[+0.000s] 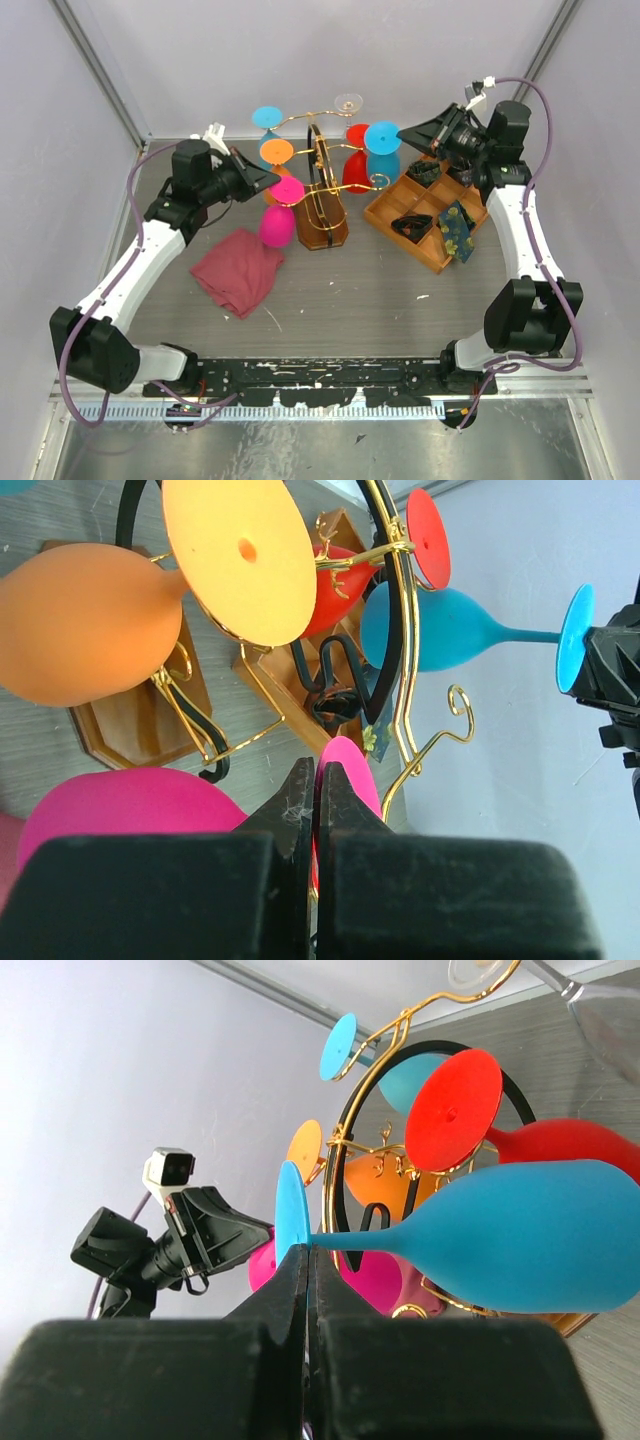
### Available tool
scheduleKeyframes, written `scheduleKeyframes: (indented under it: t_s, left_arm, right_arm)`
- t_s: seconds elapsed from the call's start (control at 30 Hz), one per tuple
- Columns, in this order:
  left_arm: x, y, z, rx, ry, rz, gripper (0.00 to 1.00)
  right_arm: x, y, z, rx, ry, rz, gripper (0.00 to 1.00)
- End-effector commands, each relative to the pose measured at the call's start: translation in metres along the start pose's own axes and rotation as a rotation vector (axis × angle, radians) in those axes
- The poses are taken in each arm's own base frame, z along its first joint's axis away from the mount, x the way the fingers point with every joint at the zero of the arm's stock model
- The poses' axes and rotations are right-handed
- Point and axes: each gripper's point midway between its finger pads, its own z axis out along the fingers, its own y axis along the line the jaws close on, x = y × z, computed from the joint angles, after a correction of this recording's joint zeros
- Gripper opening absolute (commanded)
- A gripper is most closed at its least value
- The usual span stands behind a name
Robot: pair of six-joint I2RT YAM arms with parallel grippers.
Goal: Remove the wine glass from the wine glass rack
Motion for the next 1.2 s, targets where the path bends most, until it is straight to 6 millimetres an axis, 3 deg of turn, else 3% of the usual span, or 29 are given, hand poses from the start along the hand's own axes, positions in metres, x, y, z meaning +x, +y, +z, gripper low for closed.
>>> scheduleKeyframes:
  t_s: [0.0, 0.33, 0.5, 0.77, 0.97, 1.17]
  left_arm:
    - [-0.003, 0.0, -0.005, 0.005, -0.015, 0.017, 0.0]
    - [-0.006, 0.0, -0.001, 0.05, -0.005, -0.034, 0.0]
    - [-0.012, 0.009, -0.016, 0.016, -0.026, -0.009, 0.0]
    - [-0.005, -0.011, -0.046, 0.148, -0.003, -0.022, 0.0]
    - [0.004, -0.017, -0.039, 0.236, 0.04, -0.116, 0.0]
    - [-0.003, -0.02, -0.019, 0.316, 0.045, -0.21, 0.0]
  right_arm:
    - [-0.02, 0.034, -0.003, -0.086, -0.042, -0.086, 0.01]
    - [-0.02, 0.034, -0.004, -0.088, -0.044, -0.088, 0.01]
    - [-0.021, 0.034, -0.005, -0.087, -0.047, -0.09, 0.01]
    - [-0.026, 0.032, -0.002, -0.079, -0.059, -0.076, 0.01]
    - [-0.028, 0.032, -0.002, -0.073, -0.064, -0.074, 0.01]
    - [-0.027, 0.029, -0.002, -0.064, -0.063, -0.065, 0.01]
